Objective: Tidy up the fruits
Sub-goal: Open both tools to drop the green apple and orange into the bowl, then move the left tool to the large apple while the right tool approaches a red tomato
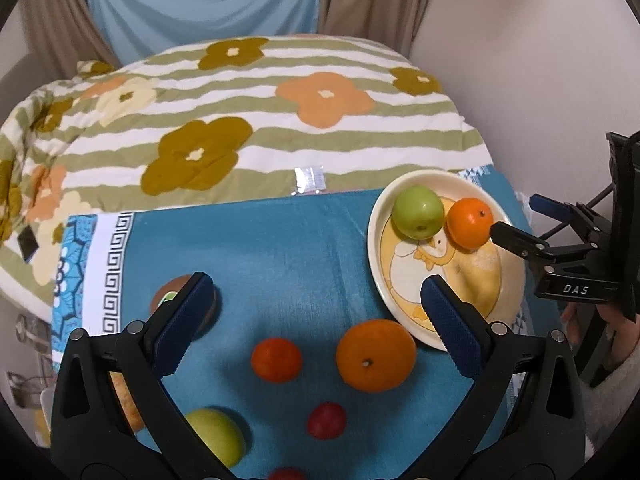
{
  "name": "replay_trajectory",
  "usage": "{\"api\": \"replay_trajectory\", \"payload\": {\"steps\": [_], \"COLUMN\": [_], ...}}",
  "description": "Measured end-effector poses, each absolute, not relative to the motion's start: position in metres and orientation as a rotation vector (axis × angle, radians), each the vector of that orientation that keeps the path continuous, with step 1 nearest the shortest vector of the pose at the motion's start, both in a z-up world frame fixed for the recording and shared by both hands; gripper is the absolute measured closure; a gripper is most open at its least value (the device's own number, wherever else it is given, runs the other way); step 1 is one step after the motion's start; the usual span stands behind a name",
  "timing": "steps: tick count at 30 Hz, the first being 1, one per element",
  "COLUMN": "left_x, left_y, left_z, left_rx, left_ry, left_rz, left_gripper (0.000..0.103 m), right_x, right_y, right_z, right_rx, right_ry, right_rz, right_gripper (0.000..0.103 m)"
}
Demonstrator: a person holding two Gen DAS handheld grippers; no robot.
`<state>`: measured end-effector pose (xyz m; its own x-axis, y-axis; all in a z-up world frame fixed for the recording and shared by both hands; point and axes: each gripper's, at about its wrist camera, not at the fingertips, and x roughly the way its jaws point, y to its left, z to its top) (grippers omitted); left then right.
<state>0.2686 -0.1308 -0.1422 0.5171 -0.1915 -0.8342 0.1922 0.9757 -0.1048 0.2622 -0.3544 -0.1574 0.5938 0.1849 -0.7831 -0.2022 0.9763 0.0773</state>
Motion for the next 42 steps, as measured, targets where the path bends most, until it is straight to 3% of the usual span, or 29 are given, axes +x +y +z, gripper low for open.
{"api": "replay_trajectory", "payload": {"steps": [19,32,42], "left_x": [0.154,0.077,0.083], "left_y": [-0.096,-0.037,0.019], "left_z": [-0.066,-0.063,-0.083], "left_rx": [-0.055,-0.11,-0.113], "left_ry": [0.857,0.848,0.898], "left_rz": [-0.018,0.137,0.06], "left_gripper": [0.0,0.0,0.0], "right_x": [0.174,0.12,0.095], "right_y": [-0.346,-0.289,-0.228], "right_z": [-0.092,-0.098,-0.113], "right_rx": [-0.038,-0.086,-0.043], "right_ry": [0.896,0.929,0.977], "right_rz": [0.345,0.476,0.443], "right_gripper": [0.0,0.0,0.0]}}
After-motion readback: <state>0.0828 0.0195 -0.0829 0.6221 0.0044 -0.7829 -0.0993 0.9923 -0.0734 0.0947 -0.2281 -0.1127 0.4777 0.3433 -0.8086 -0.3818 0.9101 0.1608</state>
